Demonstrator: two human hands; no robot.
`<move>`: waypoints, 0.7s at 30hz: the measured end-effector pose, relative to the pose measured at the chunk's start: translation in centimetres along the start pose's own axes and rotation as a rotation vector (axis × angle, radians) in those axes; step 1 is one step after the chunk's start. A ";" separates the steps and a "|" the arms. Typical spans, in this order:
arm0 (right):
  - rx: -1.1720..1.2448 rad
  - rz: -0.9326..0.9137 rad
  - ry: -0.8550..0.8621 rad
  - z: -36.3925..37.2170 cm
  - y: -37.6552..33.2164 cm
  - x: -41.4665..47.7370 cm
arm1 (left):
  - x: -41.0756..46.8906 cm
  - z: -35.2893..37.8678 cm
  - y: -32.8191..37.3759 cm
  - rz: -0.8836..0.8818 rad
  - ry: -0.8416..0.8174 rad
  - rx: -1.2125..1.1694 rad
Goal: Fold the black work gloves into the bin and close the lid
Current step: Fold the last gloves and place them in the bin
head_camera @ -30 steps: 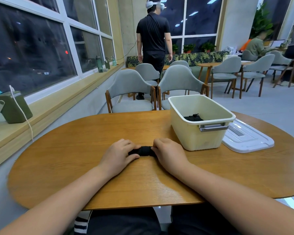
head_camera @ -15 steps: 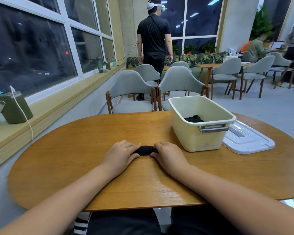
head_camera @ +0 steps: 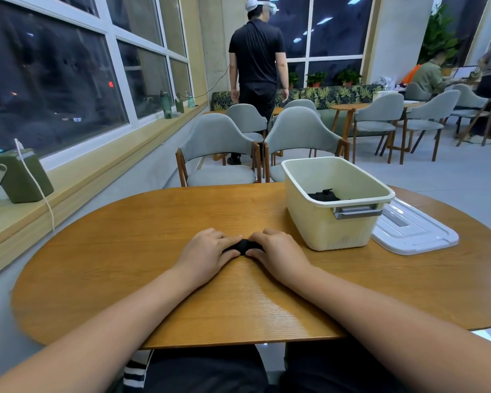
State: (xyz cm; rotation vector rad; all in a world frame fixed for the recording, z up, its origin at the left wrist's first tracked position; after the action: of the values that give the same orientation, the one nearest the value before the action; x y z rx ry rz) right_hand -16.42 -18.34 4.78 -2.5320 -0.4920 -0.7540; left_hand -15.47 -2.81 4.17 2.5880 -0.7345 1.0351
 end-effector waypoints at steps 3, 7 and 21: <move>-0.001 0.004 -0.014 0.2 -0.2 0.1 | 0.1 0.0 -0.1 -0.008 -0.001 0.013; -0.015 -0.010 -0.045 0.4 -0.4 0.2 | 0.2 0.0 0.1 0.008 -0.003 0.018; -0.011 -0.099 0.116 -6.5 -1.9 4.1 | 6.2 -5.7 2.5 0.095 0.069 0.077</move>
State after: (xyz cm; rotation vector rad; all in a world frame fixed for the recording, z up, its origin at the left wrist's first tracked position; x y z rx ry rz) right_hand -16.80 -19.21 12.67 -2.4716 -0.5786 -0.9369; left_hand -16.28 -4.78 12.68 2.5888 -0.8231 1.1965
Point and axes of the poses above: each hand's wrist, its own x-axis towards the middle knuckle, its own z-axis out of the palm, y = z × x, the point moved 10 cm from there along x, towards the middle knuckle, and after that the axes turned 15 degrees about y, right-handed, at the moved point
